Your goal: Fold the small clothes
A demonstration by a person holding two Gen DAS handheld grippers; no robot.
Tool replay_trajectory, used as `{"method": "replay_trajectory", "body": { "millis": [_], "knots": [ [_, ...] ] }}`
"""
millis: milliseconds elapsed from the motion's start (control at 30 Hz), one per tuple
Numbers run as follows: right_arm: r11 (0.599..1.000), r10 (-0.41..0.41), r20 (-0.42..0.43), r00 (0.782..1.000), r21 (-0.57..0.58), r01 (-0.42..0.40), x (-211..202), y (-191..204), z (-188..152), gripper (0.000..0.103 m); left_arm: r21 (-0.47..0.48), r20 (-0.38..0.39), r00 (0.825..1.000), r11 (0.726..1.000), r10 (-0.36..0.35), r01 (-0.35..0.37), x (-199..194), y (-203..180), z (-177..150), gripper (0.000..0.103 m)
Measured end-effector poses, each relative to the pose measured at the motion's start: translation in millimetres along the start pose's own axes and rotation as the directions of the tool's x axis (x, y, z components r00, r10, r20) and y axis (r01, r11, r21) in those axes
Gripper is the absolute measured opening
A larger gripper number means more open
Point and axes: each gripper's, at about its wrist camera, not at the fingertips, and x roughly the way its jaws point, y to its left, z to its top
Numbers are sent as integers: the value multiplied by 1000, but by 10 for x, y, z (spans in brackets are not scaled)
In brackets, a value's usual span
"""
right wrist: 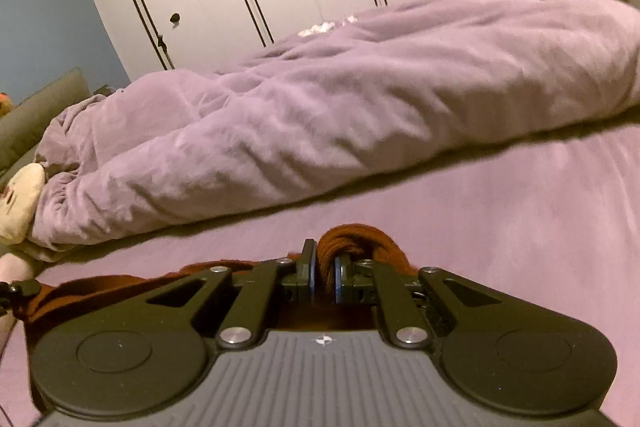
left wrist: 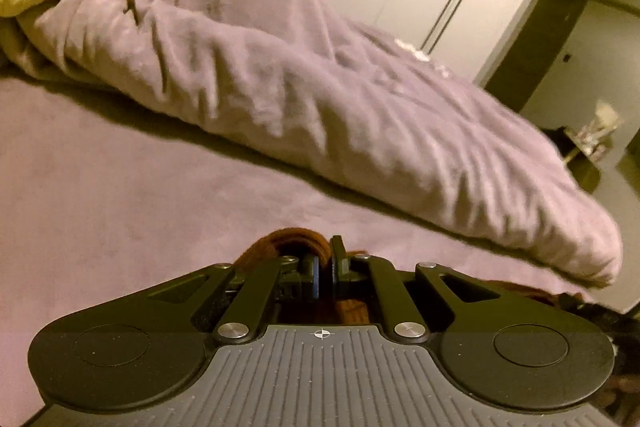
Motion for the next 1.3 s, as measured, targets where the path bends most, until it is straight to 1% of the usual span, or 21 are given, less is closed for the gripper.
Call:
{"method": "replay_trajectory", "body": {
  "millis": [133,233,267,300,333,367,467,500,567,633,733,767,800,867,900,933,967,1133,1200,1233,1300],
  "knots": [
    [1000,-20,-16,1000,15,21,226,-33,-49,8,-21,-40,997,997,67,-68,314,69,-89,7],
    [1000,-29,-17,999,-4,29,322,-48,-120,8,9,-49,995,996,87,-86,418,71,-148,11],
    [1000,-28,-17,999,-14,28,329,-54,-147,8,12,-62,993,995,104,-104,432,79,-163,16],
    [999,-37,-19,999,-17,37,317,-59,-163,15,5,-60,991,992,123,-123,418,99,-178,27],
    [998,-61,-16,998,-18,61,291,-64,-175,33,1,-52,990,991,130,-130,385,127,-191,33],
    [996,-89,-2,996,-24,89,239,-75,-195,39,-2,-46,990,991,130,-130,327,164,-207,43],
    [996,-84,0,996,-24,84,24,-145,-285,41,-18,-28,995,995,99,-100,94,275,-312,58],
    [997,-74,-7,997,-30,74,-29,-167,-325,43,-17,-35,995,995,95,-95,30,290,-376,65],
    [994,-86,-36,996,-65,84,-136,-202,-452,51,-11,-77,993,996,84,-86,-38,358,-520,70],
    [992,-97,-62,993,-91,91,-206,-249,-588,60,4,-130,987,996,94,-94,-54,395,-672,70],
    [988,-121,-109,987,-111,109,-266,-320,-752,60,28,-190,976,995,103,-100,-76,449,-890,67],
    [991,-107,-123,987,-98,95,-282,-347,-791,60,18,-194,976,996,94,-92,-86,464,-921,64],
    [993,-92,-130,987,-87,81,-300,-359,-820,58,2,-196,978,997,78,-80,-96,478,-939,48],
    [996,-56,-139,989,-83,44,-315,-344,-843,32,-24,-199,978,998,55,-61,-99,458,-924,37],
    [996,-45,-146,988,-80,34,-313,-320,-839,20,-13,-198,978,997,72,-76,-95,438,-913,32],
    [996,-51,-147,988,-84,39,-305,-288,-831,16,1,-200,976,996,85,-87,-89,404,-894,27],
    [994,-61,-150,987,-99,46,-284,-242,-818,13,6,-194,976,995,98,-99,-95,382,-873,18],
    [973,-137,-82,987,-199,119,-338,-23,-792,9,13,-151,982,994,111,-110,-216,351,-821,13],
    [963,-174,-65,983,-218,156,-323,-28,-821,9,41,-149,974,985,170,-166,-159,403,-862,13],
    [955,-203,-72,976,-235,181,-272,-43,-864,9,54,-158,967,980,198,-192,-102,448,-903,15],
    [938,-235,-109,966,-287,195,-138,-69,-964,13,53,-157,961,974,228,-222,-61,504,-968,32]
  ]
}}
